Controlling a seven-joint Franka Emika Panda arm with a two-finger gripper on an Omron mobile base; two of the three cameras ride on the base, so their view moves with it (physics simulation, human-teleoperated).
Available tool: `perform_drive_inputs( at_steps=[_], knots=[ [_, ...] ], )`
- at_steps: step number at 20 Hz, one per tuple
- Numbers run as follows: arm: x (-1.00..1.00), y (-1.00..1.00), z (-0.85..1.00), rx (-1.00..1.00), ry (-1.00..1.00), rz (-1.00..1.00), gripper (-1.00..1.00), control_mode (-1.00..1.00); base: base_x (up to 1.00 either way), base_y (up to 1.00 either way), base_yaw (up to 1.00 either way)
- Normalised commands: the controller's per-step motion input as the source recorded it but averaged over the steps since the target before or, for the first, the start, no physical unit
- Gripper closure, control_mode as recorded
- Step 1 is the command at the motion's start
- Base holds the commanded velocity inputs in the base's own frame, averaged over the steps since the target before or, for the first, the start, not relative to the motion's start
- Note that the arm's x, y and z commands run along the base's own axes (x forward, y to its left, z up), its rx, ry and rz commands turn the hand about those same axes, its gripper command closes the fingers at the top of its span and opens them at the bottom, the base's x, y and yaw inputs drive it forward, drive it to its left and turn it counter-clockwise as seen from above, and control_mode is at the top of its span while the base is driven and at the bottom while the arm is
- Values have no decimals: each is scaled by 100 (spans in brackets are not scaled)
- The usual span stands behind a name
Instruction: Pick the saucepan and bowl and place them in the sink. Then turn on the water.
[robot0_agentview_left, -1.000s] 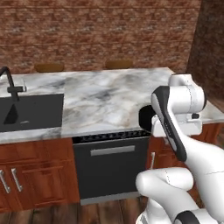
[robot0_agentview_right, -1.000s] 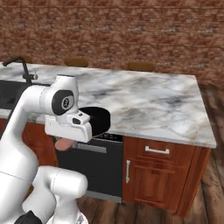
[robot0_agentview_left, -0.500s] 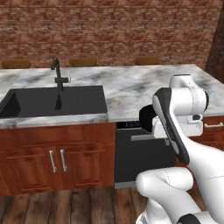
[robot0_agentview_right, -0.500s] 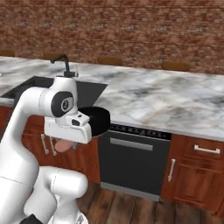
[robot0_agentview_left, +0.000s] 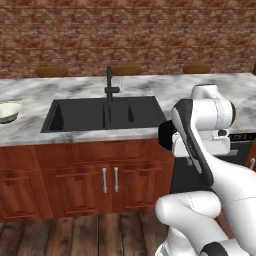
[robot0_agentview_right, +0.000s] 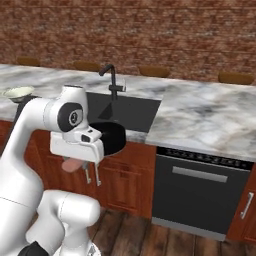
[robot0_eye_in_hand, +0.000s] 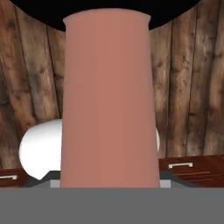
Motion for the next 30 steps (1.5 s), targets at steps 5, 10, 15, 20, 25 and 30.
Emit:
perform_drive_inputs(
  at_steps=[5,10,15,20,25,30],
  knots=[
    [0,0,0,0,0,0,100,100,8,7,-11],
    [0,0,0,0,0,0,100,100,19,0,-7],
    [0,0,0,0,0,0,100,100,28,0,-2],
    [0,0,0,0,0,0,100,100,42,0,-2],
    [0,0,0,0,0,0,100,100,38,6,-7],
    [0,0,0,0,0,0,100,100,26,37,-16]
  ],
)
